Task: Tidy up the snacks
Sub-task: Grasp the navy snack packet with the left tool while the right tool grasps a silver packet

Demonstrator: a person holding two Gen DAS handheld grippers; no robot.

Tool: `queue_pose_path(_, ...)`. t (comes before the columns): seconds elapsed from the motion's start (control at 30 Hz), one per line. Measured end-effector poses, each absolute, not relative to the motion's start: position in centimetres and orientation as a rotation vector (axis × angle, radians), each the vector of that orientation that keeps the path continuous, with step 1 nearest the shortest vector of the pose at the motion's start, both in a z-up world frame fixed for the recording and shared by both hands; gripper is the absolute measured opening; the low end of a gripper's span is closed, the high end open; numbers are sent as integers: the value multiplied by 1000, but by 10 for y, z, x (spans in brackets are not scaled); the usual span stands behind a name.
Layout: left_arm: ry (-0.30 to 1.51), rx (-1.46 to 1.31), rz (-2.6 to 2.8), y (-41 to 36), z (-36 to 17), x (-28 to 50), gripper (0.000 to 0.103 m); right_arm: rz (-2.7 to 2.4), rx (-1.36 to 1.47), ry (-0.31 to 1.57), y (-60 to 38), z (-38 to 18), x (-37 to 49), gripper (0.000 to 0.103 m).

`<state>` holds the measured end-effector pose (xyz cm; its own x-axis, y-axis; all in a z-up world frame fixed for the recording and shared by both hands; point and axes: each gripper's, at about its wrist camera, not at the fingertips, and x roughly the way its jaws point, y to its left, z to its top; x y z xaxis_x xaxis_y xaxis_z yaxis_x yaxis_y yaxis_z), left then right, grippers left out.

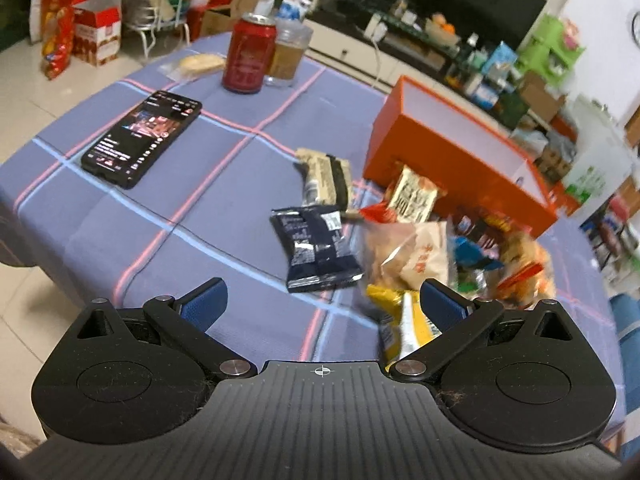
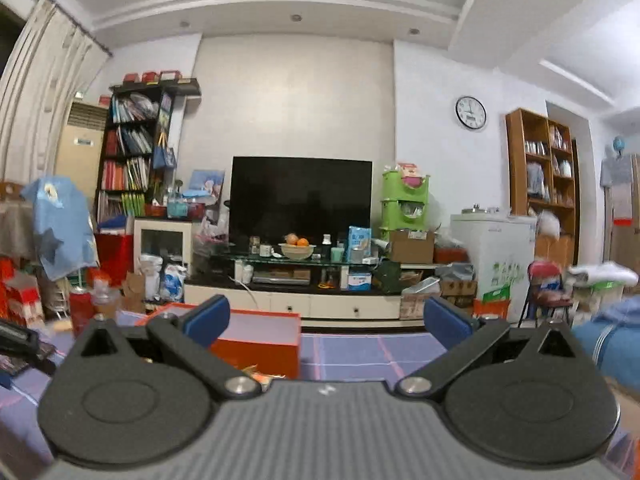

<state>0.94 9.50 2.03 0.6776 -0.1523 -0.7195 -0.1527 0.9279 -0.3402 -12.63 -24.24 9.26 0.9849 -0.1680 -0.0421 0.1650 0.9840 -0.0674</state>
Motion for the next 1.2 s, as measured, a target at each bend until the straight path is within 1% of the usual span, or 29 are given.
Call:
queue_pose_path(0.1, 824, -421, -29, 95, 23, 12, 88, -133, -94, 162, -251, 89, -103, 103)
queue_pose_path(0.27, 753, -383, 41, 92, 30, 18, 88, -16, -83, 462, -253, 55, -45, 103)
queue_pose_path(0.33, 773, -338, 48, 90, 28, 27, 88, 9, -70, 546, -251, 44, -24, 103)
queue_pose_path(0.4, 813, -353, 29, 94, 24, 36, 88, 55, 8, 603, -260, 33, -3, 102)
queue_pose_path(0.5, 809, -367, 75, 100, 20, 47, 88, 83, -8, 639, -254, 19, 18, 101)
queue_pose_path(0.63, 806, -330, 79, 98, 12, 56, 88, 118, -72, 680, -257, 2, 29, 88)
queue_pose_path(0.8, 835, -365, 70, 100, -3, 60, 88, 154, -104, 744, -248, -17, 36, 86)
queue_pose_path(0.83, 843, -360, 76, 100, -5, 60, 88, 147, -107, 754, -247, -20, 40, 84)
queue_pose_path(0.87, 847, -353, 81, 99, -6, 60, 88, 140, -102, 766, -248, -22, 44, 79)
queue_pose_path(0.93, 856, -332, 97, 96, -8, 60, 88, 128, -60, 818, -255, -27, 53, 72)
queue_pose_path(1.03, 874, -326, 106, 94, -13, 62, 88, 90, -91, 854, -254, -33, 58, 72)
queue_pose_path(1.07, 871, -337, 114, 93, -14, 63, 88, 72, -100, 859, -254, -34, 58, 74)
queue_pose_path(1.2, 853, -341, 144, 84, -19, 72, 88, 66, -87, 857, -254, -34, 58, 75)
